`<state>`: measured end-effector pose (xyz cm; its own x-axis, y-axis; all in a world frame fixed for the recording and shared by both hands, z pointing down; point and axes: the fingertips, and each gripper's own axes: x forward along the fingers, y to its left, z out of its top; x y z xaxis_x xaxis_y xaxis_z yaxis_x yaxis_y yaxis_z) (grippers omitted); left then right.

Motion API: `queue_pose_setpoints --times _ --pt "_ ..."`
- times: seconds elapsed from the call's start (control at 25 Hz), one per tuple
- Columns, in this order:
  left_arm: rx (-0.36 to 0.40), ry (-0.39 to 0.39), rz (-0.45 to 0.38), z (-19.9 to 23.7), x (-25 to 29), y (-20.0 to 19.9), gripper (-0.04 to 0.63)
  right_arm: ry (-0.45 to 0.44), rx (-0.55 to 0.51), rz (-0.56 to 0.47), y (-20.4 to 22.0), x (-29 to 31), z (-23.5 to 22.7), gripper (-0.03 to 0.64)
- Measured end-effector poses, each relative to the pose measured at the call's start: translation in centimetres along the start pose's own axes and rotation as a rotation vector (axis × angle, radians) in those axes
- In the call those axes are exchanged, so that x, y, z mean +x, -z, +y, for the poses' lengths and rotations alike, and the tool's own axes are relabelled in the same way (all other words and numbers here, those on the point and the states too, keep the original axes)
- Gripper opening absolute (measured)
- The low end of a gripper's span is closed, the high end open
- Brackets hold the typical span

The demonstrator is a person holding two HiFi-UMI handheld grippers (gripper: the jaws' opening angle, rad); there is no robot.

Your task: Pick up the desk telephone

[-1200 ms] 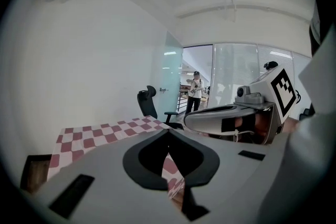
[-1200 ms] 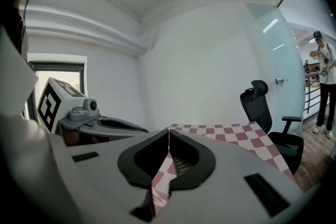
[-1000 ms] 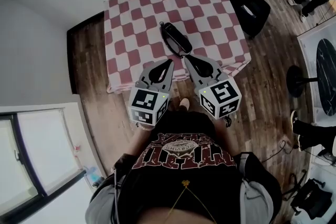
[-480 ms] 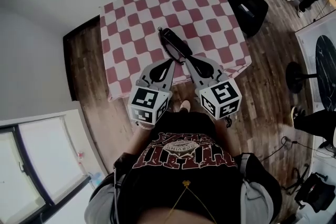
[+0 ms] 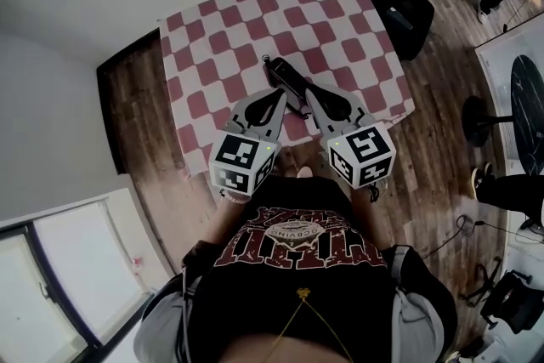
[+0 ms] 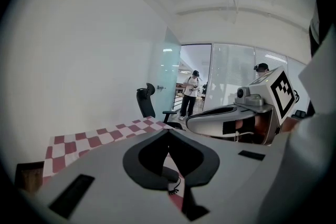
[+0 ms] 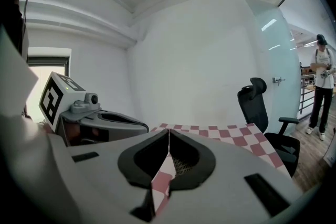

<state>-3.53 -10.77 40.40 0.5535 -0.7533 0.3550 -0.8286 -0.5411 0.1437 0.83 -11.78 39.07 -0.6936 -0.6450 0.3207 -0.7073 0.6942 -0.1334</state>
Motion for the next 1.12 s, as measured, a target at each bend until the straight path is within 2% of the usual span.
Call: queue_pose_setpoints --times 0.44,0.72,0.88,1.12 --pt "0.017 0.066 0.018 4.9 1.9 -0.8 0.000 0.055 0.013 -0.003 -1.5 5.1 -0.9 0.020" --pt "0.005 0.098 0.029 6.6 2.1 0.0 0.000 0.094 0.032 0.028 -0.4 6.6 -1.1 0.020" --pt "-0.001 0.099 0.032 7.1 2.0 0.3 0.000 0.103 0.042 0.041 0.1 7.3 -1.3 0.020" --pt "-0.014 0.076 0.039 7.8 2.5 0.1 0.000 0.066 0.019 0.043 -0.6 8.4 -1.7 0.020"
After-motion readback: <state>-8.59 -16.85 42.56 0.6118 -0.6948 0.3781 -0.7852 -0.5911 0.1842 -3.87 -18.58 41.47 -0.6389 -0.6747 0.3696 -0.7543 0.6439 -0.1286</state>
